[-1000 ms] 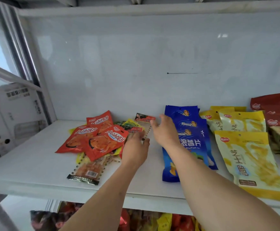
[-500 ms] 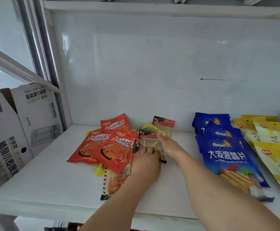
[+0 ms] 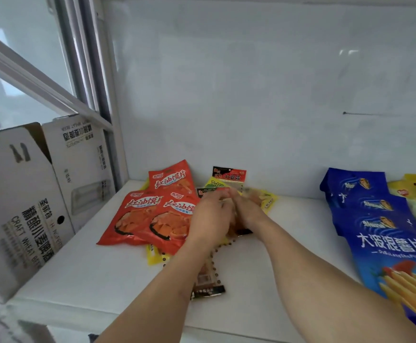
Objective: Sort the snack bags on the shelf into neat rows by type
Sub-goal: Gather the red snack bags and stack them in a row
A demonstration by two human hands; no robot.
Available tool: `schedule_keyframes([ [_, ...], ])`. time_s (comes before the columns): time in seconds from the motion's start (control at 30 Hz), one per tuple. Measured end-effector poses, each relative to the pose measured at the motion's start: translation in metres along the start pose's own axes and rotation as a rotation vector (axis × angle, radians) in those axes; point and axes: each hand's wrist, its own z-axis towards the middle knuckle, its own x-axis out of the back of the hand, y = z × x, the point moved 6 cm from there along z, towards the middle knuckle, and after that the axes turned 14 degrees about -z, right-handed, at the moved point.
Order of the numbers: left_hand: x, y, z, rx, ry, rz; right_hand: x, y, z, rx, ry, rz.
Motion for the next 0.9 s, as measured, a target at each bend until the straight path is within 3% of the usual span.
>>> schedule_keyframes([
  [0.13,0.049,-0.003,0.005,0.016,0.205,0.045,-0.009,-0.014,0.0,-0.043,-0.032,0.041],
  [0.23,0.082,-0.016,0.004,0.078,0.318,0.275,-0.008,-0.025,-0.002,-0.035,-0.022,-0.007],
  [0.37,0.108,-0.044,-0.006,0.374,0.173,0.533,0.004,-0.042,-0.011,-0.011,0.022,-0.048],
  [0.43,0.112,-0.05,-0.012,0.433,0.11,0.59,0.014,-0.055,-0.012,0.028,0.069,-0.124],
  [0.53,0.116,-0.052,-0.017,0.446,0.094,0.66,0.021,-0.082,-0.011,0.112,0.157,-0.286],
  [0.77,0.126,-0.062,-0.018,0.414,0.145,0.548,-0.011,-0.111,-0.014,0.229,0.05,-0.275],
  [0.9,0.145,-0.067,-0.022,0.414,0.311,0.539,-0.032,-0.113,-0.01,0.207,0.047,-0.354],
])
